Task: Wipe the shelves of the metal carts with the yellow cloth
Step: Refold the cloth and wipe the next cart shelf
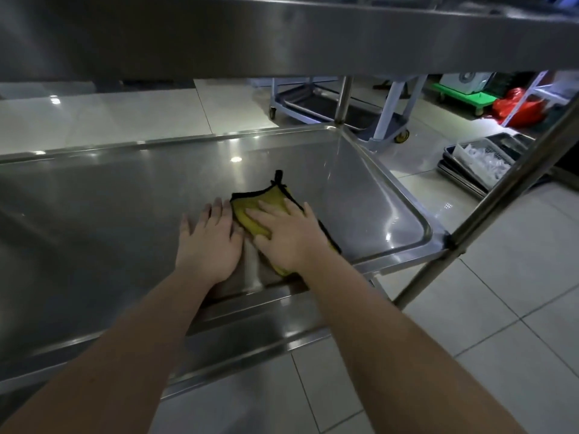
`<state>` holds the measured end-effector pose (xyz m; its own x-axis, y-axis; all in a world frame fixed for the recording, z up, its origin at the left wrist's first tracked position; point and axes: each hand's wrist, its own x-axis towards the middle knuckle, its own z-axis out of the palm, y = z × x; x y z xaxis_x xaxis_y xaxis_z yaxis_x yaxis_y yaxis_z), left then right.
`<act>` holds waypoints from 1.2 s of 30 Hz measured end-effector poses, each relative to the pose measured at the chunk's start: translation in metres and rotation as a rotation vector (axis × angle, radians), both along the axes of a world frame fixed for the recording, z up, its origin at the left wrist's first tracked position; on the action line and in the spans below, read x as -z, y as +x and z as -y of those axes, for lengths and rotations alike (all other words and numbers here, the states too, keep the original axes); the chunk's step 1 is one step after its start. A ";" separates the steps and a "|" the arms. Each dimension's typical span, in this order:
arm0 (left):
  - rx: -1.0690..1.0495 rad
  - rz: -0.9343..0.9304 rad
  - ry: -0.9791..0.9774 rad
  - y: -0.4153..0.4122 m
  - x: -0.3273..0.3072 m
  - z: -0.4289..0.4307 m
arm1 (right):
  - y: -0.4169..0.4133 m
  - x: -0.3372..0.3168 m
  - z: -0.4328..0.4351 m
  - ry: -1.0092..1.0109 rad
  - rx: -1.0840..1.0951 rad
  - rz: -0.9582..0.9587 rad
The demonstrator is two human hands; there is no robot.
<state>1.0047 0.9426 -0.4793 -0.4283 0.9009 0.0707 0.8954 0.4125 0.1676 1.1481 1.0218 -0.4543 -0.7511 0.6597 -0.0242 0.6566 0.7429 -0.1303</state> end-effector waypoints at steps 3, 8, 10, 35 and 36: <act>-0.003 -0.021 -0.006 -0.001 0.002 -0.001 | 0.067 0.000 -0.064 -0.003 0.238 -0.017; -0.007 -0.064 -0.010 0.002 0.008 -0.003 | 0.153 0.000 -0.117 -0.055 0.578 0.098; -0.010 -0.081 -0.020 0.003 0.008 -0.004 | 0.137 0.000 -0.111 -0.036 0.585 0.128; 0.005 -0.060 -0.081 0.003 -0.002 0.006 | 0.035 0.001 -0.008 -0.005 0.282 0.025; 0.009 -0.027 -0.054 0.002 -0.003 0.007 | 0.009 0.003 0.014 -0.004 0.201 0.019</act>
